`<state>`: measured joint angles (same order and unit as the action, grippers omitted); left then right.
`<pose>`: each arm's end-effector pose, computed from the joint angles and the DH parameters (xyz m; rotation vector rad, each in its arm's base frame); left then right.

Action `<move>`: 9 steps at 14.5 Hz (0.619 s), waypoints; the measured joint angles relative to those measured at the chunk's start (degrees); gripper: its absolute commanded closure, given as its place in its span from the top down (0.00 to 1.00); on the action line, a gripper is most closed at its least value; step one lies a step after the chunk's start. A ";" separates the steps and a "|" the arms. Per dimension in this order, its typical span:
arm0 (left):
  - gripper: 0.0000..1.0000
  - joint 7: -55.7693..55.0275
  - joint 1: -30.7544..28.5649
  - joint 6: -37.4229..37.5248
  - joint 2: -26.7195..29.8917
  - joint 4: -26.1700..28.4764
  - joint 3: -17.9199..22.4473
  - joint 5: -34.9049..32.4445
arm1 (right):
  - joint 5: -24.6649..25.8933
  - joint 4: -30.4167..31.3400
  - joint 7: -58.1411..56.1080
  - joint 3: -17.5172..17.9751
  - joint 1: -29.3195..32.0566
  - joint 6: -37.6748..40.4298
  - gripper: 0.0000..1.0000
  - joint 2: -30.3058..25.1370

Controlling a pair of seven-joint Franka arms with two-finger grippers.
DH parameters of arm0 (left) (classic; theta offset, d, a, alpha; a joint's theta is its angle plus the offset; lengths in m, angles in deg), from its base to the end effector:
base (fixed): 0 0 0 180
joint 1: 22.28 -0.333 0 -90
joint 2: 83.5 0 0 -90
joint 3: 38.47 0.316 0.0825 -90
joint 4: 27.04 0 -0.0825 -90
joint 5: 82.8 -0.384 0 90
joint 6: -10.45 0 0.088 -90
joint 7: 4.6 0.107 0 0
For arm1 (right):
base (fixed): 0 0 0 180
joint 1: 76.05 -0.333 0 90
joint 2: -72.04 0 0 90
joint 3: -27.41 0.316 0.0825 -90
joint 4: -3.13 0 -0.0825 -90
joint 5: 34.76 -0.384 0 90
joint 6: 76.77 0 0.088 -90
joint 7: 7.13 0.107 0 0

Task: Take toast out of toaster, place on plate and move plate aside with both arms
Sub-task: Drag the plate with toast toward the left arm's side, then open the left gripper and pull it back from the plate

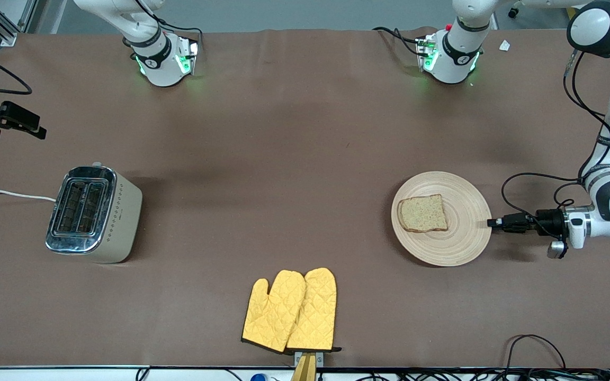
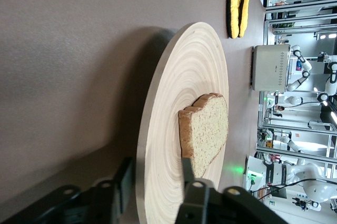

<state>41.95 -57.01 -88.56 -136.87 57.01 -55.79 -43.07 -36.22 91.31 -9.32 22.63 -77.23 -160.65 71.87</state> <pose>0.6340 0.1661 0.1389 2.0574 -0.1123 -0.0544 0.5416 -0.0312 0.6320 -3.1102 0.0355 0.1100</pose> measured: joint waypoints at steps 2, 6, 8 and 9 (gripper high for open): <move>1.00 -3.87 -0.04 0.06 0.36 -1.90 -0.15 -4.12 | 0.00 -0.21 0.00 0.01 0.00 0.00 1.00 0.00; 1.00 -16.01 0.62 2.37 4.68 -7.97 -5.60 -19.21 | 0.00 -0.81 0.00 0.02 -0.01 0.00 1.00 0.00; 1.00 -22.84 2.74 2.59 8.80 -9.81 -9.91 -27.93 | 0.00 -0.88 0.00 0.05 -0.07 0.00 1.00 0.00; 1.00 -26.39 4.47 2.60 11.37 -10.32 -11.54 -31.79 | 0.00 -0.89 0.00 0.06 -0.09 0.00 1.00 0.00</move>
<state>15.57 -52.54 -85.96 -125.50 46.69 -67.33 -74.86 -36.22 90.41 -9.32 22.69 -77.32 -160.64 71.87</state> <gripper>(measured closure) 0.000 0.000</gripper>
